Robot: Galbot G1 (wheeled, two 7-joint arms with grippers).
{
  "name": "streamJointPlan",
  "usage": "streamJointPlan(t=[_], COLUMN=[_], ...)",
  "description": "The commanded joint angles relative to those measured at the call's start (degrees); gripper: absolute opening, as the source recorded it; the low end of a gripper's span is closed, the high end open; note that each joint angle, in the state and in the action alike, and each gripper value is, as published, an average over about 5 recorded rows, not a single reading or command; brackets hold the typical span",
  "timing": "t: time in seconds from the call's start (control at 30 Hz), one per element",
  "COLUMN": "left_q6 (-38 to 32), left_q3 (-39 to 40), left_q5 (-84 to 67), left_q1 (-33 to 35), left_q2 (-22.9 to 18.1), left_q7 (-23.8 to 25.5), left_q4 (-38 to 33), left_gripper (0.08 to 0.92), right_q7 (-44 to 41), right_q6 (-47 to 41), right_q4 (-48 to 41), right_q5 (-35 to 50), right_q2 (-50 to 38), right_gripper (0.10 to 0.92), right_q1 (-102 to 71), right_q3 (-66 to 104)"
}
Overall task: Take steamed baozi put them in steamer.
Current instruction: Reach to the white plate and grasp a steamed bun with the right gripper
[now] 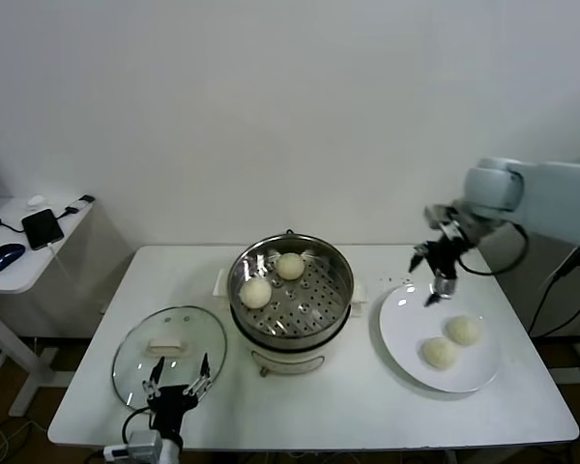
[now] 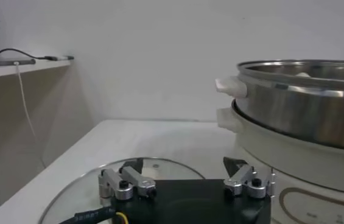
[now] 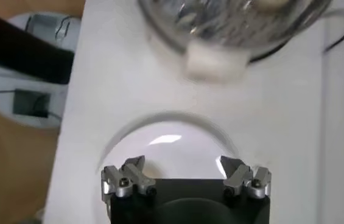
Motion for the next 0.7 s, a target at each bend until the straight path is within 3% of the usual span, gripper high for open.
streamJointPlan(t=[0.03, 0.37, 0.7], left_q6=[0.01, -0.31, -0.51], left_q3=[-0.05, 0.05, 0.07], left_q5=[0.16, 0.50, 0.49], left_q1=[0.02, 0.34, 0.51], left_q2=[-0.20, -0.36, -0.05], left_q7=[0.06, 0.10, 0.06], left_q4=[0.14, 0.55, 0.71], left_gripper=[0.823, 0.823, 0.823], right_q7=[4.18, 8.88, 11.24], right_q6=[-3.41, -6.22, -7.17], right_q4=[2.36, -4.87, -6.35], right_q5=[-14.19, -17.92, -17.94], right_q2=[-13.91, -11.14, -7.88], right_gripper=[0.823, 0.823, 0.823], right_q1=[-16.80, -34.60, -41.16], right_q3=[6.71, 25.35, 31.47])
